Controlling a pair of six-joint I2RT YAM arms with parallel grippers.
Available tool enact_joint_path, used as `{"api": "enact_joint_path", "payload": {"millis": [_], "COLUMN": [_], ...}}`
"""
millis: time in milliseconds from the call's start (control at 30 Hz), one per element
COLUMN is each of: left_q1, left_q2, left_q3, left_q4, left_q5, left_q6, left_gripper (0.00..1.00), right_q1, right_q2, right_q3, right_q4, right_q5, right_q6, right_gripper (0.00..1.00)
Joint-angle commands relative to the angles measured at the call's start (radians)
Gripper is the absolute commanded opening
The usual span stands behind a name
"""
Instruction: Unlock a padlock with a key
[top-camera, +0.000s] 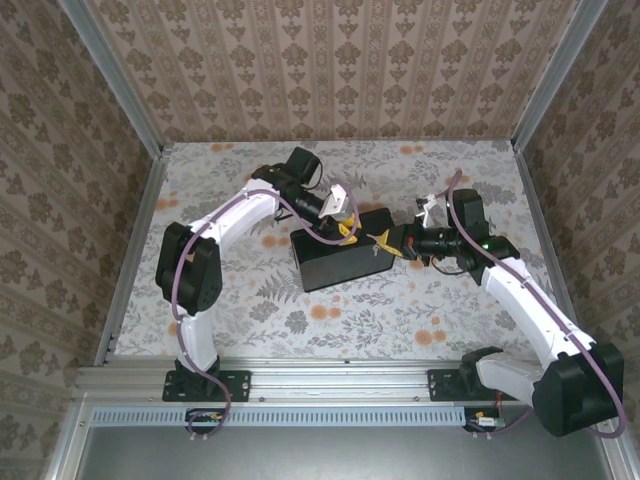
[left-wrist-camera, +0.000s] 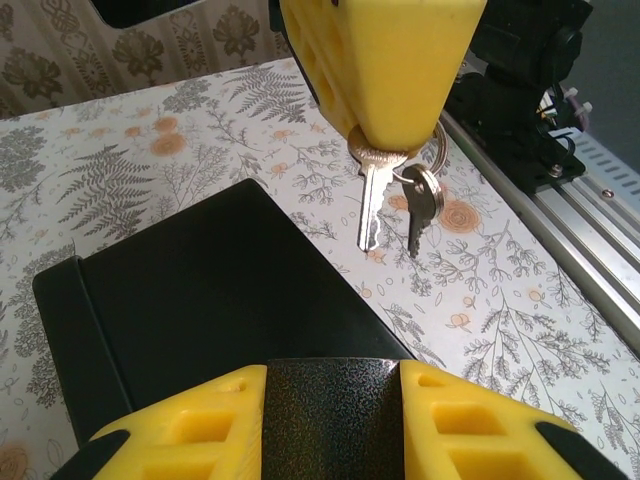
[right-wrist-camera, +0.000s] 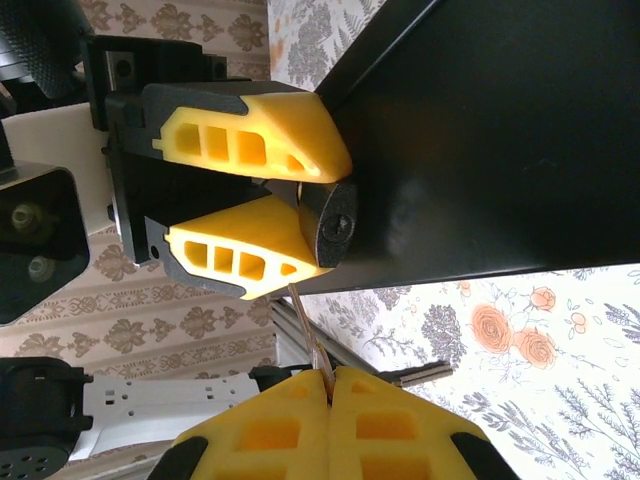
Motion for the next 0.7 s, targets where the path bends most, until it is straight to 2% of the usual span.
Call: {"api": "enact_joint_path", "payload": {"millis": [0, 167, 667], "left_q1": [0.012, 0.015, 0.011], "left_q2": [-0.058, -0.080, -0.097], "left_q3": [-0.021, -0.062, -0.099], "left_q4": [0.060, 0.134, 0.193], "left_q5": [0.092, 0.117, 0.136], "left_q6": [-0.027, -0.066, -0.089], "left_gripper": [0.27, 0.27, 0.26], "right_q1": [-0.006, -0.006, -0.006], "right_q2": [0.020, 0.042, 0.084], "right_q3": [0.037, 0.034, 0.025], "right_q4": [-0.032, -0.005, 0.070], "right_q5": [-0.022, -0.036, -0.068], "right_q6": [-0.017, -0.001, 0.033], "right_gripper": [0.00, 0.00, 0.00]}}
